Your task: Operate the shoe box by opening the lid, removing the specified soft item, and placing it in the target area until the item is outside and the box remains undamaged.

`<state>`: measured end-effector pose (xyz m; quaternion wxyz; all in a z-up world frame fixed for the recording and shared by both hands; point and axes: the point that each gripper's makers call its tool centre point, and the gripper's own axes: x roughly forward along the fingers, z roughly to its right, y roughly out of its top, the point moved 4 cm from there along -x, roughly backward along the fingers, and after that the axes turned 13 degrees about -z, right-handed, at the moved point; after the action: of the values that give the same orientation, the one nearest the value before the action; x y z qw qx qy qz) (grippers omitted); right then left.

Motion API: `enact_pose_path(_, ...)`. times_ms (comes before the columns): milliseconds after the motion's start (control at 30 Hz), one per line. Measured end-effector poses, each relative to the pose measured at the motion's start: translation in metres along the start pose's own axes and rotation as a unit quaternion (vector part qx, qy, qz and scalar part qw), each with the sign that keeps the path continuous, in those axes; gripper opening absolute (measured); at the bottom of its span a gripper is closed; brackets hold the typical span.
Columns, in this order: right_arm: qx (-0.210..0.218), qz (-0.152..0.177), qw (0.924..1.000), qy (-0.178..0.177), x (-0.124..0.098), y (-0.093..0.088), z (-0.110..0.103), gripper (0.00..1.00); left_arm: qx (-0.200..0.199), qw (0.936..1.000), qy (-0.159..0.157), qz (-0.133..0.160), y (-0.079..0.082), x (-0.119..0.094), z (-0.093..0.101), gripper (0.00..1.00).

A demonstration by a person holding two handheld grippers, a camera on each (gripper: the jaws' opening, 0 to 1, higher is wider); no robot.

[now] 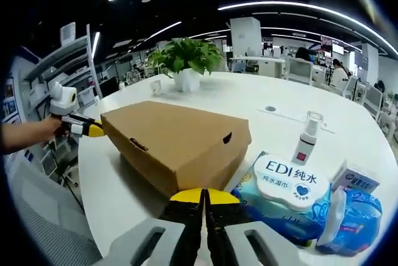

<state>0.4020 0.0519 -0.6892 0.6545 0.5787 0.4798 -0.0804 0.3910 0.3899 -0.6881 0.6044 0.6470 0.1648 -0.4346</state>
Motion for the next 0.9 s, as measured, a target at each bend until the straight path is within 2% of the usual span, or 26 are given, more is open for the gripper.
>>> enact_pose_path(500,-0.016,-0.007,0.9998,-0.004,-0.005,-0.008,0.005,0.00,0.001,1.0000,-0.001,-0.005,-0.007,0.000,0.000,0.20)
enact_pose_path(633,-0.022,-0.002,0.9998,0.003,-0.010,-0.007,0.005,0.04,0.001,1.0000,-0.001,-0.007,-0.010,-0.002,-0.002,0.21)
enact_pose_path(767,-0.027,0.012,0.9995,0.012,-0.013,0.000,0.003,0.10,0.003,1.0000,-0.001,0.001,-0.007,-0.007,-0.003,0.23)
enact_pose_path(900,-0.036,0.013,0.9992,0.012,-0.013,0.002,0.004,0.11,0.010,0.9999,-0.002,0.011,0.001,-0.011,-0.004,0.25)
